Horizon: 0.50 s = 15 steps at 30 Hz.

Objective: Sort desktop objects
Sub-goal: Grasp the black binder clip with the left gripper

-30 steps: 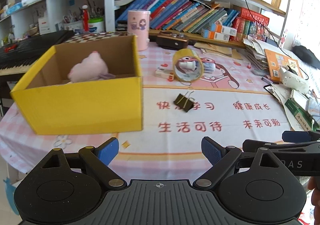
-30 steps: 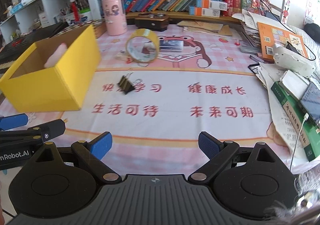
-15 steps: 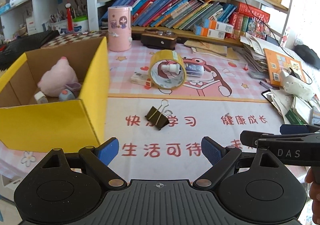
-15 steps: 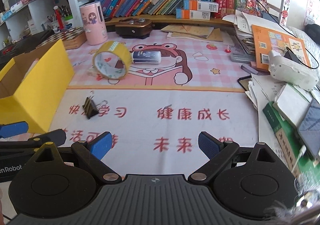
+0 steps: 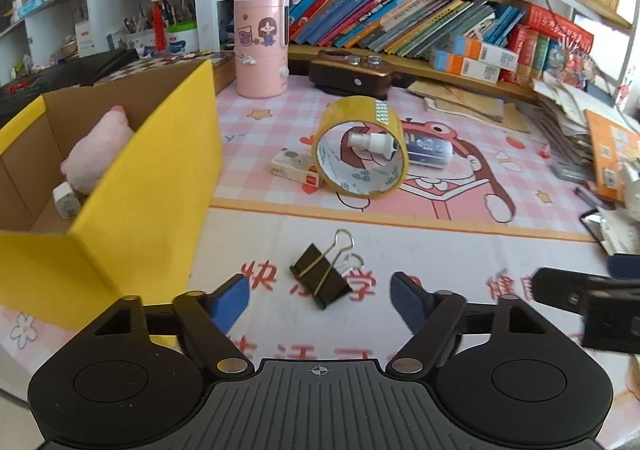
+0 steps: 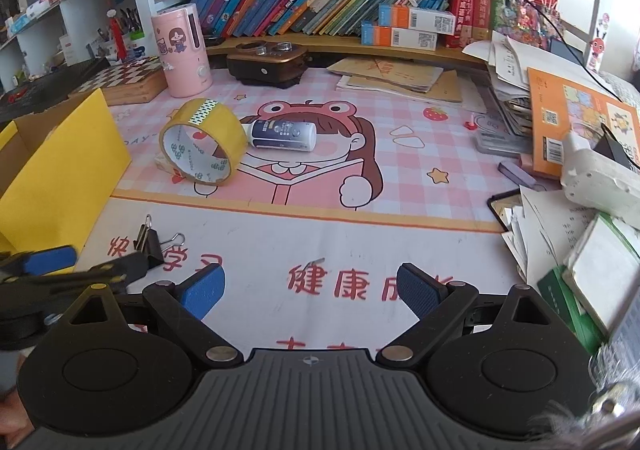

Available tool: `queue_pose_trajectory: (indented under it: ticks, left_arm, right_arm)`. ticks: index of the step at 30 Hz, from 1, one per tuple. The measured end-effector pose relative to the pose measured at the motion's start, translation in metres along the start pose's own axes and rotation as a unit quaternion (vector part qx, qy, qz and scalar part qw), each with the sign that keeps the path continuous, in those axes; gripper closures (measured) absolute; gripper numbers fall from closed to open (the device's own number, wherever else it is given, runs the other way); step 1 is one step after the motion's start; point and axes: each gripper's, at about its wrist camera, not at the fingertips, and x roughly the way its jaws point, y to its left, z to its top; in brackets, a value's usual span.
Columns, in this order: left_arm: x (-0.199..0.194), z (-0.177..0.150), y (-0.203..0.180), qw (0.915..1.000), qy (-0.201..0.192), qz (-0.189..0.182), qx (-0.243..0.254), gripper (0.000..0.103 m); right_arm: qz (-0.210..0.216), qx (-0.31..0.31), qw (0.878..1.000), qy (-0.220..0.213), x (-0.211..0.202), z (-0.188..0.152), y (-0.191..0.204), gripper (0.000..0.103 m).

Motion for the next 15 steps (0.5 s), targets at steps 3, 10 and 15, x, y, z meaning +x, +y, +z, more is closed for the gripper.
queue_pose_trajectory:
  ticks: [3,10,15]
  left_arm:
    - [0.014,0.004,-0.007,0.9999,0.002,0.007,0.011,0.043]
    - [0.032,0.011,-0.026,0.9980,-0.004,0.022,0.059,0.065]
    - [0.038,0.008,-0.026,0.9959,0.002,0.046,0.078,0.087]
  right_arm:
    - [0.001,-0.002,1.000,0.002,0.004,0.002,-0.003,0.010]
    - [-0.002,0.000,1.000,0.008,0.013,0.006,-0.010,0.010]
    - [0.006,-0.002,1.000,0.010,0.021,0.012,-0.009,0.010]
